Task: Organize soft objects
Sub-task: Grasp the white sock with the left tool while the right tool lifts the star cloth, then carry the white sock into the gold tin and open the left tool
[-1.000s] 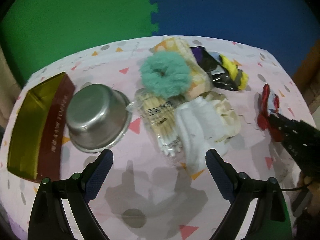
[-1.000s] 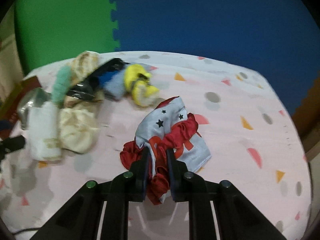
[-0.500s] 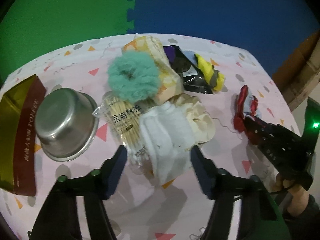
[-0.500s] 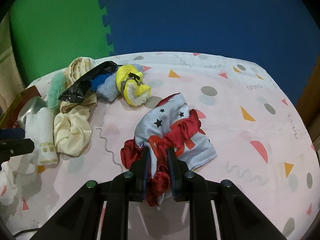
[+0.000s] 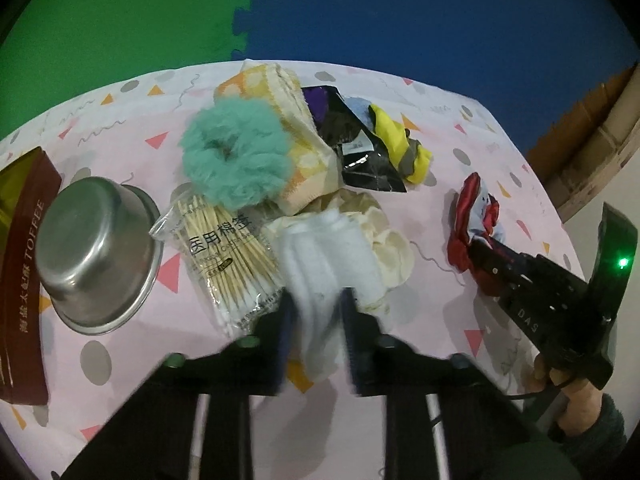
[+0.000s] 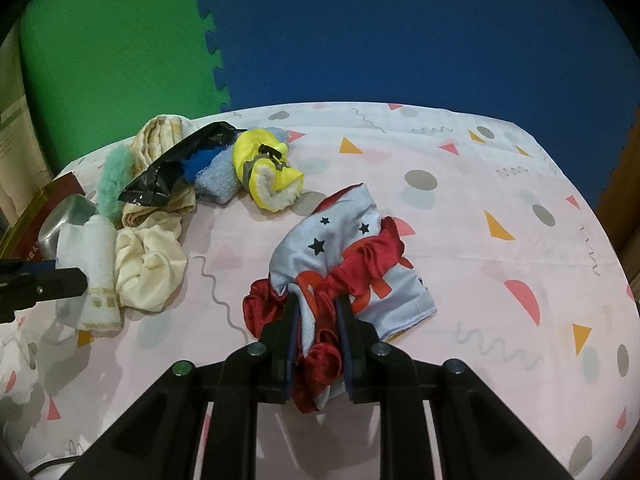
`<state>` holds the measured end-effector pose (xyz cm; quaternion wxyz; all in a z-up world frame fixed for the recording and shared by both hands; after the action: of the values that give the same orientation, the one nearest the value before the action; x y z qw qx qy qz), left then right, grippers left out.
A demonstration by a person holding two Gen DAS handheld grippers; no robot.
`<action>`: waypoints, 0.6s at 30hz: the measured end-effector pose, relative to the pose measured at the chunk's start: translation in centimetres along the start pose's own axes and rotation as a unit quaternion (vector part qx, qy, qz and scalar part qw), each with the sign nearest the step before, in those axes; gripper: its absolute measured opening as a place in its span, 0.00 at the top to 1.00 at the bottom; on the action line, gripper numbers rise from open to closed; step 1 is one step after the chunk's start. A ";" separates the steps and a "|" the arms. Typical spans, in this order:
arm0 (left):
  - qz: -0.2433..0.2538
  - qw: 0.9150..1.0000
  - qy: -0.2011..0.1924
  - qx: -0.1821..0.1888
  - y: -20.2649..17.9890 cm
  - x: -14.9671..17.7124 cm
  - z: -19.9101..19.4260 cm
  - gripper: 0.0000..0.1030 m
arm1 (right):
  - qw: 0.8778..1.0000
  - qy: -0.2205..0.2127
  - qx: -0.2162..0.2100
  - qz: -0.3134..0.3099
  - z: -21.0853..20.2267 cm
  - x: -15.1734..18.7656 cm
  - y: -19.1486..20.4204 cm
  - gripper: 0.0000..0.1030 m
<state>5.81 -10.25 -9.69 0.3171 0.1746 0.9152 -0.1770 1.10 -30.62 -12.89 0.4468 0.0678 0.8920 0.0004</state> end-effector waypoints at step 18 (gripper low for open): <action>0.006 0.998 -0.046 -0.046 1.7 -0.8 -5.0 0.91 | 1.000 0.001 -0.001 0.001 0.0 0.0 0.0 0.82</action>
<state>4.59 -6.75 -5.87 0.3680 0.1568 0.9056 -0.1412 1.15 -30.61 -12.87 0.4463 0.0680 0.8923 0.0013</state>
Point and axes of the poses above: each gripper's, at about its wrist camera, not at the fingertips, and z roughly the way its jaws point, y to its left, x to its underside, the point moved 2 cm from there along z, roughly the way its jaws point, and after that the axes turned 12 degrees about -y, right-handed, at the moved point
